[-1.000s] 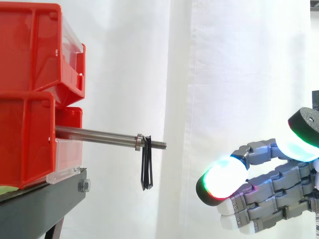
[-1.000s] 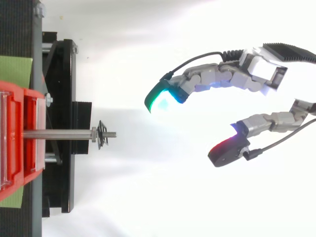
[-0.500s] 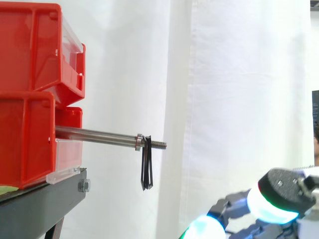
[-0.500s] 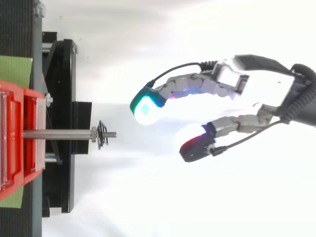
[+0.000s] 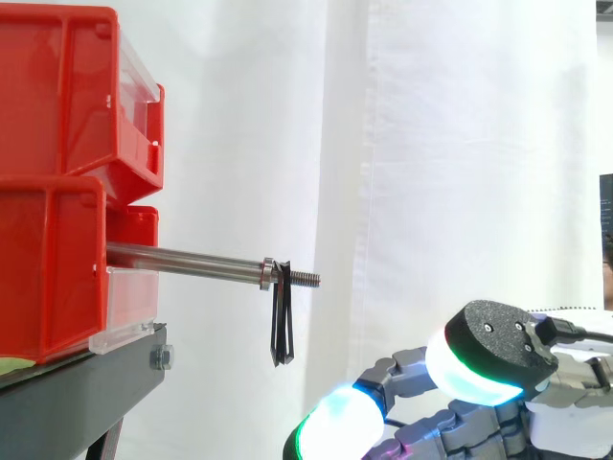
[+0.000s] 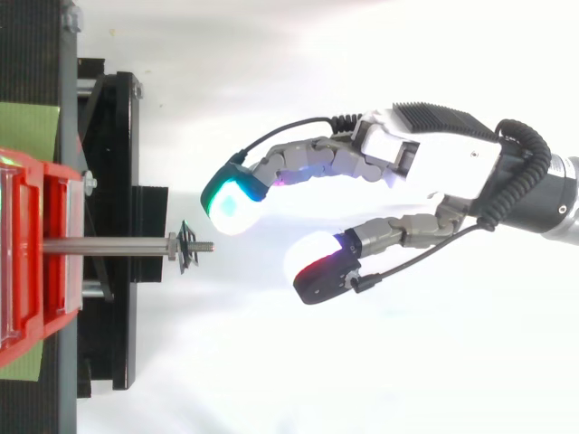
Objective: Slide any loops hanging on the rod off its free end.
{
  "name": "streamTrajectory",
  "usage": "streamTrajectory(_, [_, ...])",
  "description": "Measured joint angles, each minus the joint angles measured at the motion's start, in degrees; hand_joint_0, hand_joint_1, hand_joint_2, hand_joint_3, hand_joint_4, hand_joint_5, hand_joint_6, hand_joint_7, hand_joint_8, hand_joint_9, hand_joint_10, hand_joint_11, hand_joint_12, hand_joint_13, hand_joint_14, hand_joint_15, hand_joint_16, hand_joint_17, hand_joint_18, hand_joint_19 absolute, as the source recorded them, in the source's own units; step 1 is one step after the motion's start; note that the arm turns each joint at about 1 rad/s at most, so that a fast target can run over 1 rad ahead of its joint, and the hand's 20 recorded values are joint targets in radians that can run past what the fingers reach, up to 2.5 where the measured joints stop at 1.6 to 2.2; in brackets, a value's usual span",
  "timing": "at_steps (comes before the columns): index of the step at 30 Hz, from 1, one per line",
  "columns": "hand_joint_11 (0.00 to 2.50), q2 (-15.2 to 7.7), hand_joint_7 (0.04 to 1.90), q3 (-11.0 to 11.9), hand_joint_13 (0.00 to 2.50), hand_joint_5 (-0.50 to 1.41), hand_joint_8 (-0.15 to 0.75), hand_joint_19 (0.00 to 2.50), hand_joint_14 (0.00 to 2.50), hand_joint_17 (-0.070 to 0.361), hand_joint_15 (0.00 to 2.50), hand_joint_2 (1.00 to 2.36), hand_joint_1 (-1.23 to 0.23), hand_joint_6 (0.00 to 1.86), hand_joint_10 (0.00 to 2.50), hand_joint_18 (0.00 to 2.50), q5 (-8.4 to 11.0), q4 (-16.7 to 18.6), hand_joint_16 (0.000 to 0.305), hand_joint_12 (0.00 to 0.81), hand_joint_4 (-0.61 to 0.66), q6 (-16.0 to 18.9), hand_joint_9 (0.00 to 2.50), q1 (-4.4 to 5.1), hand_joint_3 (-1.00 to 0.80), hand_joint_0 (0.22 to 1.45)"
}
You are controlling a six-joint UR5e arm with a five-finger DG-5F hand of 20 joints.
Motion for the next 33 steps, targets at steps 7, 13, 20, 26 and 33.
streamTrajectory(7, [0.03,-1.6,0.78,1.6,0.64,-0.18,0.306,0.22,0.00,0.093,0.09,1.01,-0.52,0.50,0.00,0.54,-0.09,0.7,0.041,0.341,0.27,0.2,0.62,-0.16,-0.41,0.54])
streamTrajectory(13, [0.03,-5.0,0.79,5.6,0.66,-0.18,0.306,0.22,0.00,0.093,0.10,1.01,-0.53,0.50,0.00,0.55,-1.51,0.2,0.041,0.343,0.28,1.3,0.63,-0.53,-0.41,0.55])
streamTrajectory(20, [0.04,-6.0,0.80,8.2,0.66,-0.17,0.309,0.24,0.00,0.094,0.11,1.01,-0.53,0.50,0.00,0.56,-2.95,0.5,0.042,0.343,0.28,0.9,0.64,-0.63,-0.41,0.55])
streamTrajectory(26, [0.06,-6.3,0.81,8.9,0.68,-0.17,0.310,0.25,0.00,0.094,0.11,1.01,-0.53,0.50,0.00,0.57,-4.16,3.5,0.042,0.345,0.29,-3.1,0.65,-0.65,-0.41,0.55])
streamTrajectory(33, [0.07,-7.6,0.82,9.0,0.68,-0.16,0.310,0.25,0.00,0.094,0.12,1.01,-0.53,0.50,0.00,0.58,-4.68,7.3,0.042,0.345,0.30,-5.1,0.66,-0.78,-0.41,0.55])
